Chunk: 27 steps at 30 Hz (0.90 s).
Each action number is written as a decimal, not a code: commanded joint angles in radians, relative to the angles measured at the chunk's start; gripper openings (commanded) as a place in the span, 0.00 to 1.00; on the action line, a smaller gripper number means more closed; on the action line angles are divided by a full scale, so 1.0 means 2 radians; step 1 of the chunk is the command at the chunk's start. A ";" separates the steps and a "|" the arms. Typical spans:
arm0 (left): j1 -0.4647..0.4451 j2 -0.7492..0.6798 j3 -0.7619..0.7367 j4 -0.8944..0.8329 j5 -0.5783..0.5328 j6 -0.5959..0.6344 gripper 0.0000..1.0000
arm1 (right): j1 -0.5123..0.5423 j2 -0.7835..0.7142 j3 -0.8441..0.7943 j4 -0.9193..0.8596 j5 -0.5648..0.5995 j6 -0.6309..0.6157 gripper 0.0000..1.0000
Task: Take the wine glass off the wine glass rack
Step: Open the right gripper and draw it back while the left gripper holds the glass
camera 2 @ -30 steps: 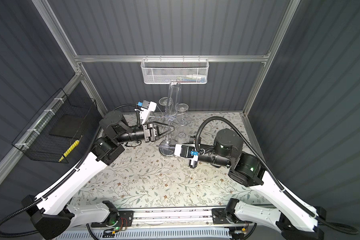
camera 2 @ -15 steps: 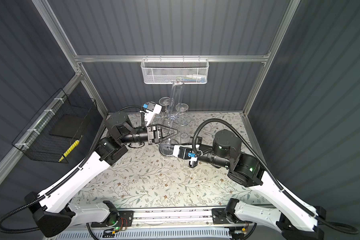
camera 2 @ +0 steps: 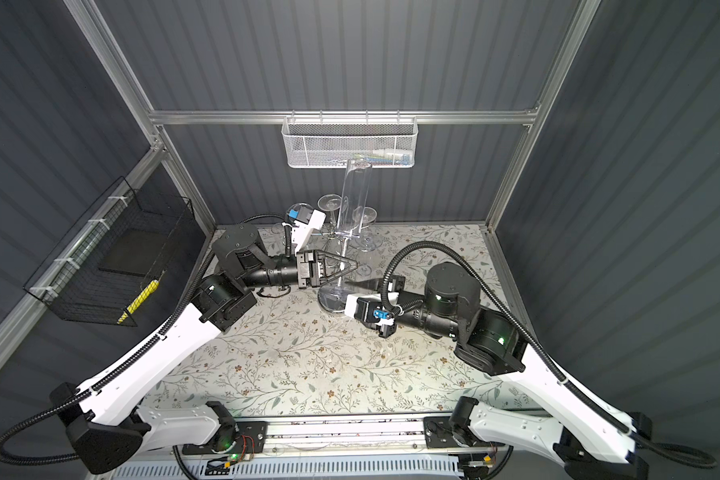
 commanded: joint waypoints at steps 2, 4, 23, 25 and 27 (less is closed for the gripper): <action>-0.003 -0.014 0.013 -0.003 -0.026 0.034 0.00 | 0.002 -0.032 -0.020 0.054 0.013 0.049 0.99; -0.002 -0.020 0.016 -0.024 -0.047 0.058 0.00 | 0.002 -0.050 -0.041 0.094 0.038 0.078 0.99; -0.003 -0.028 0.058 -0.175 -0.200 0.383 0.00 | 0.001 -0.046 -0.012 0.155 0.257 0.357 0.99; -0.003 -0.029 0.056 -0.173 -0.200 0.406 0.00 | 0.001 -0.033 0.010 0.129 0.259 0.379 0.99; -0.003 -0.029 0.059 -0.175 -0.203 0.422 0.00 | 0.000 -0.021 0.029 0.110 0.263 0.394 0.99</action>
